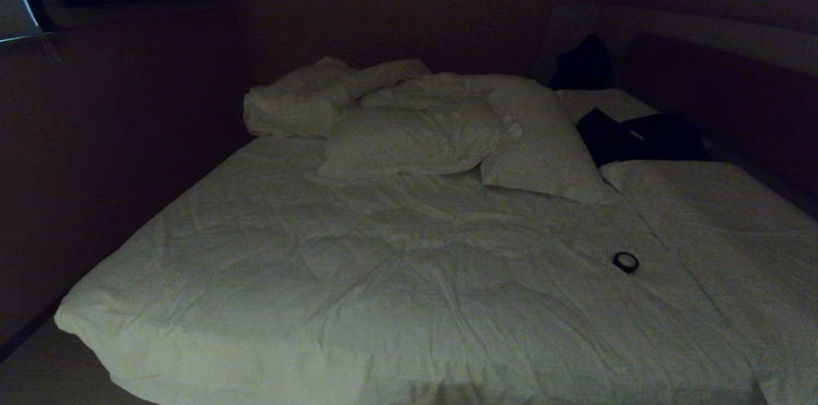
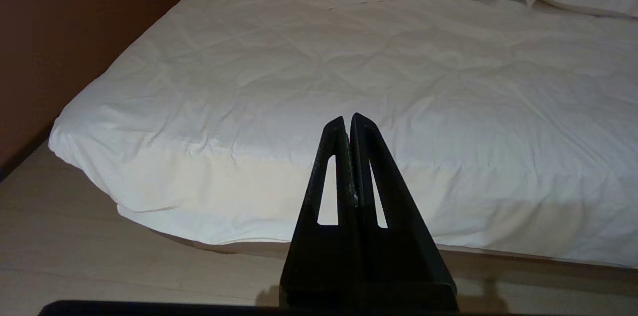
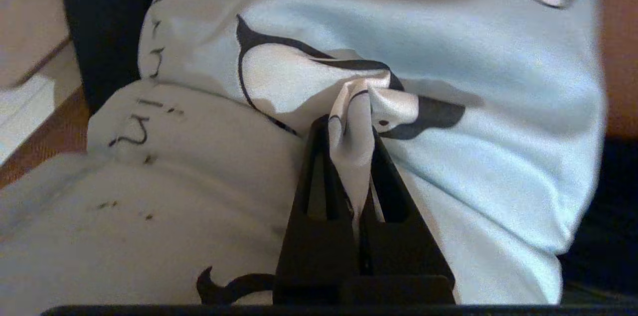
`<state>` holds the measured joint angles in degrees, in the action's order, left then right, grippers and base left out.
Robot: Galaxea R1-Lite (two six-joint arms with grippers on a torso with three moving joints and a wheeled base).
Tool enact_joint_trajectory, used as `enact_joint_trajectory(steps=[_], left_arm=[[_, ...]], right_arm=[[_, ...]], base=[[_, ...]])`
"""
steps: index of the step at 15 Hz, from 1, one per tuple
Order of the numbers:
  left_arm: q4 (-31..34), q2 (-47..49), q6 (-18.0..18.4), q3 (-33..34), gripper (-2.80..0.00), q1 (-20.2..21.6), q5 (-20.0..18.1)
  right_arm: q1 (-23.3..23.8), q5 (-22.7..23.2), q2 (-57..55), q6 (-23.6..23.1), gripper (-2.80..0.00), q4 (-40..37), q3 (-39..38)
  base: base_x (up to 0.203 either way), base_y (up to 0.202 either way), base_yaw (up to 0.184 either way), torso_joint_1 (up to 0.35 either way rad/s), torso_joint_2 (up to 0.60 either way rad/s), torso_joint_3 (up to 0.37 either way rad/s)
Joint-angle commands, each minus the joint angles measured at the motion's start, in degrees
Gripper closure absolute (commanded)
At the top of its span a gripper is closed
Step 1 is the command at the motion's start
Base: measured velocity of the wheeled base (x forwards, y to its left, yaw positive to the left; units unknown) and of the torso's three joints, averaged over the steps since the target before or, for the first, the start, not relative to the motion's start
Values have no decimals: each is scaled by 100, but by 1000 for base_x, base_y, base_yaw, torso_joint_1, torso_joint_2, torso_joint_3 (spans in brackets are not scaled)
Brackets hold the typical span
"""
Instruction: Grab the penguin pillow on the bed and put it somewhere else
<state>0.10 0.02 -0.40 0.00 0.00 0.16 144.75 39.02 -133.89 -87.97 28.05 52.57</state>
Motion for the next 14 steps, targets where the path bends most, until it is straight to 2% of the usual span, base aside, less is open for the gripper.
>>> enact_joint_trajectory(steps=[1,2,3,14], left_arm=[[-1,-2,-1,9,0,0,2],[-1,-2,-4,9,0,-6,2],[-1,-2,-4,9,0,0,2],[-1,-2,0,9,0,0,2]], right_arm=[[25,24,-376,-219,0,392,-17],[27,26,-435,-212,-155,490,-52],[27,29,-436,-200,-280,491,-102],[18,82,554,375,-280,416,-362]], base=[[0,0,0,0,0,0],[0,0,0,0,0,0],[0,0,0,0,0,0],[0,0,0,0,0,0]])
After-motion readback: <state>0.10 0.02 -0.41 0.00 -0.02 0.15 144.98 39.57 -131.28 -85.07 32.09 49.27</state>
